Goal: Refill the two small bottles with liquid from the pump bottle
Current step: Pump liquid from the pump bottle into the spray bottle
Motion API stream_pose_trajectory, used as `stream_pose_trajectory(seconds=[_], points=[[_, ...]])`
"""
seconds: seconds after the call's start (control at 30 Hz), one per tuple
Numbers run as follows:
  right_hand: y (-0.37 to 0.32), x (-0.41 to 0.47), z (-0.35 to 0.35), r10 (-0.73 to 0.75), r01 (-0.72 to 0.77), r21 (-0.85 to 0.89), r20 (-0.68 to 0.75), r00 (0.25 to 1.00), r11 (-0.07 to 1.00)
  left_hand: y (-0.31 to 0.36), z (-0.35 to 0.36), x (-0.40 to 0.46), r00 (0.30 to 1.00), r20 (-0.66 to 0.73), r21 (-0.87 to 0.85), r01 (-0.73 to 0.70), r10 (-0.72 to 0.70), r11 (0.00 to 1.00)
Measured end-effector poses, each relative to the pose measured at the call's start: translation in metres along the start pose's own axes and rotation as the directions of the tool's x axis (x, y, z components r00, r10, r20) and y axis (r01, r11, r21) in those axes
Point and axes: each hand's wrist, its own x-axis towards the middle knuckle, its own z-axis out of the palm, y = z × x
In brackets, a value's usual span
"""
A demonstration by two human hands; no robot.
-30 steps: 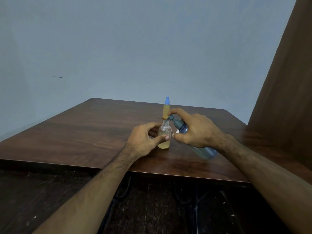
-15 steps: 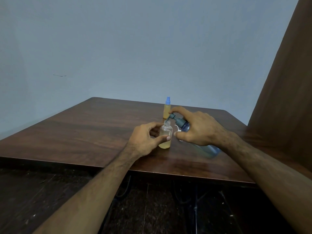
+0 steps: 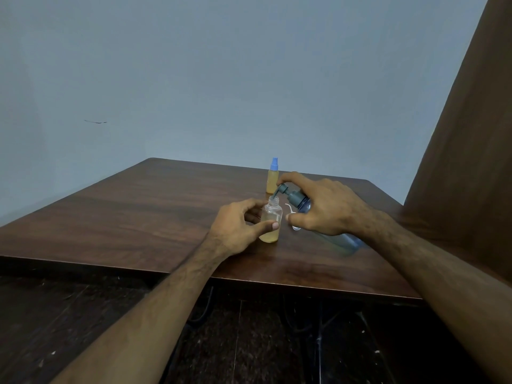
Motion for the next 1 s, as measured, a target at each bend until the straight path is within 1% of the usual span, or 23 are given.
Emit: stream_pose_trajectory(seconds=[0.2, 0.37, 0.63, 0.83, 1.0], points=[[-0.0038, -0.0015, -0.0017, -0.002, 0.003, -0.057, 0.014, 1.0, 0.998, -0.0007, -0.0009, -0.0009, 1.0, 0.004, -0.011, -0.002, 0.002, 1.0], [-0.0045, 0.001, -0.0049, -0.004, 0.004, -0.02, -0.012, 1.0, 1.0, -0.0021, -0.0013, 0.0, 1.0, 0.001, -0.01, 0.001, -0.001, 1.0], [-0.0038, 0.0001, -0.0037, -0.011, 0.011, -0.067, 0.007, 1.0, 0.998, -0.0017, -0.0011, 0.0001, 1.0, 0.005, 0.006, -0.002, 0.002, 1.0], [-0.0022, 0.0004, -0.0029, -0.01, 0.009, -0.037, -0.03, 1.0, 0.999, -0.0013, -0.0008, 0.0002, 1.0, -0.001, 0.009, 0.0, 0.0, 1.0], [-0.0018, -0.0018, -0.0026, -0.011, 0.011, -0.056, -0.004, 1.0, 0.998, 0.0005, -0.0012, -0.0001, 1.0, -0.005, 0.008, 0.002, -0.002, 1.0]])
